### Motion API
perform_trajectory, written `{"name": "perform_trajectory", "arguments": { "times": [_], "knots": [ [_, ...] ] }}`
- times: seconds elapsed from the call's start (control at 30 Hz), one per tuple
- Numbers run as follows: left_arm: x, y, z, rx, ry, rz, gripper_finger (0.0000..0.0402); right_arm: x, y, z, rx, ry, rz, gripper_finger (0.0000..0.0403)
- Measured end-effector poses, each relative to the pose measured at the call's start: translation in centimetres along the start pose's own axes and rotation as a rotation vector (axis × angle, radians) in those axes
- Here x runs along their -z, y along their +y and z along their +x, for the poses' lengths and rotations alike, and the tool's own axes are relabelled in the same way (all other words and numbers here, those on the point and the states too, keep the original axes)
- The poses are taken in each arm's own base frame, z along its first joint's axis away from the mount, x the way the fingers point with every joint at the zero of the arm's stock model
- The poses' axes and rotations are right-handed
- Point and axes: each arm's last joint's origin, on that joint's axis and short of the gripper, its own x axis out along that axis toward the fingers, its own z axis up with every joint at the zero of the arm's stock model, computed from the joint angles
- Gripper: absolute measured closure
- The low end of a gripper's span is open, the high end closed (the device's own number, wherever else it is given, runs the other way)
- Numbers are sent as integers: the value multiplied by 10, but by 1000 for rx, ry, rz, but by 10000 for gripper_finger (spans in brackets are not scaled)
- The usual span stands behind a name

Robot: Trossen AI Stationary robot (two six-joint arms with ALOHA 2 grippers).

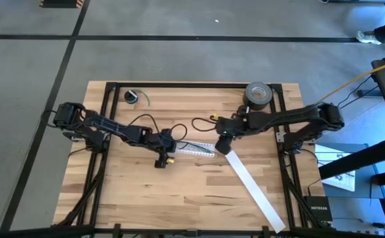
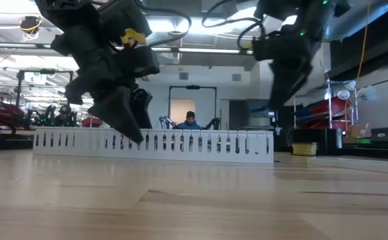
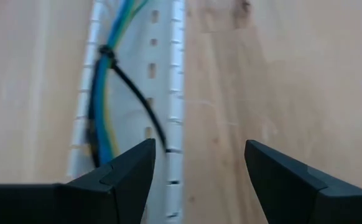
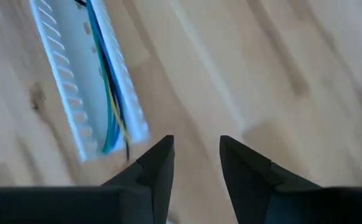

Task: Ziptie cables
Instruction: Close the white cable duct

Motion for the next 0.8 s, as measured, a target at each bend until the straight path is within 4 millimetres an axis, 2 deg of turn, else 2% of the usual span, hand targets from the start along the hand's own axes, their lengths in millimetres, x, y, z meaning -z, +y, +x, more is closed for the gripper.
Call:
{"name": "perform_trajectory", "arguments": {
  "times": [0.2,0.3,0.47,0.63,0.8],
  "knots": [
    [-1,-6,0,13,-12,13,169,24,12,-6,-1,166,69,273],
    [-1,-6,0,13,-11,13,169,36,26,-9,-18,214,106,236],
    [-1,-6,0,13,-13,15,169,63,51,-19,9,267,176,149],
    [-1,-6,0,13,-12,17,169,101,74,-8,-14,186,248,86],
    [-2,-6,0,13,-18,17,169,138,77,9,25,-7,317,73]
  ]
}}
